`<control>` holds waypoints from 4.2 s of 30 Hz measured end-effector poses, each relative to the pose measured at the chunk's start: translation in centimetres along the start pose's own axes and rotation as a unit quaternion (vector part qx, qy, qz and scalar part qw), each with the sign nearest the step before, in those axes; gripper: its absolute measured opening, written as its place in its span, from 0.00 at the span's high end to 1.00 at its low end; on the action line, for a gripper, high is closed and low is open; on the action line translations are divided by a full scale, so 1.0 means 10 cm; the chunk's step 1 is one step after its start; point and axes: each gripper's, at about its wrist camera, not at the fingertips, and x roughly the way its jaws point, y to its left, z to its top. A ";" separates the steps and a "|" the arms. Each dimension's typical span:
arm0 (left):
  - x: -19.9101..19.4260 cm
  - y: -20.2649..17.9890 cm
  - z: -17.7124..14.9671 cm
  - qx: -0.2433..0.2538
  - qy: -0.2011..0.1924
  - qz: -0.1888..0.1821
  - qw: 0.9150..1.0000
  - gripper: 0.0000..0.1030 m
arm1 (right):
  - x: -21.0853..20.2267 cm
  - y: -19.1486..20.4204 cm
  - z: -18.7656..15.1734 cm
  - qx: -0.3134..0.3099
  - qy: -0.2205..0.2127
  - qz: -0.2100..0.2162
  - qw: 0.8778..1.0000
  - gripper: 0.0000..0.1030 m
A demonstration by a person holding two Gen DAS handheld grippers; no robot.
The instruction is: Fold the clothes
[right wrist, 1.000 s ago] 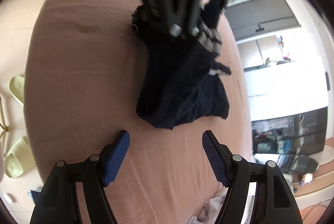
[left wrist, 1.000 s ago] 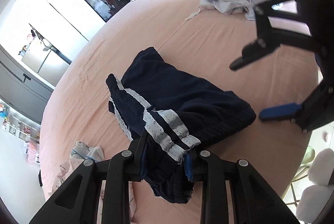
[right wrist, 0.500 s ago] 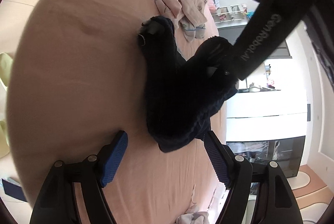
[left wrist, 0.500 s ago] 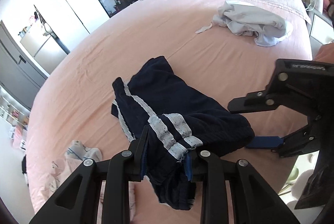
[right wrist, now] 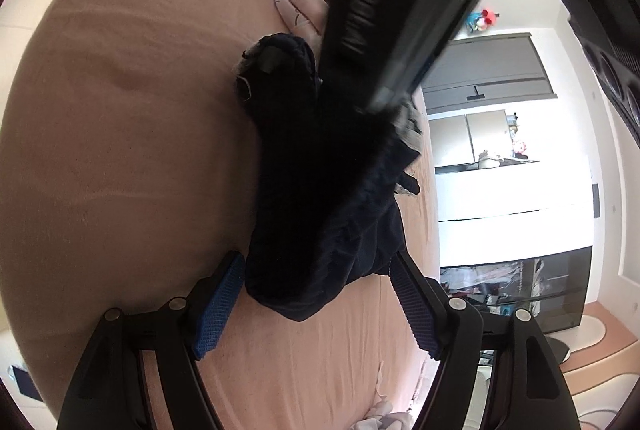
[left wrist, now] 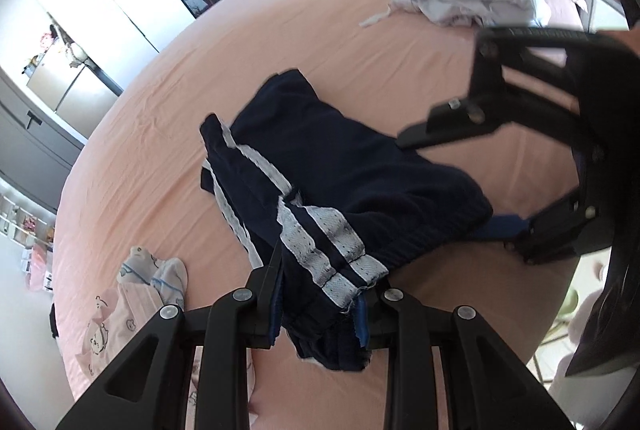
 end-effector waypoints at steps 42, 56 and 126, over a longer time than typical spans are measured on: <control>0.09 -0.39 -0.51 0.146 -0.011 0.092 0.985 0.15 | -0.09 -0.25 -0.09 0.099 0.027 0.074 0.992 0.84; 0.18 -0.55 -0.54 0.206 -0.035 0.174 0.962 0.15 | -0.16 -0.39 -0.11 0.130 0.020 0.059 0.990 0.84; 0.25 -0.53 -0.14 0.222 -0.076 0.197 0.952 0.80 | -0.02 -0.82 -0.33 0.244 0.030 0.144 0.959 0.84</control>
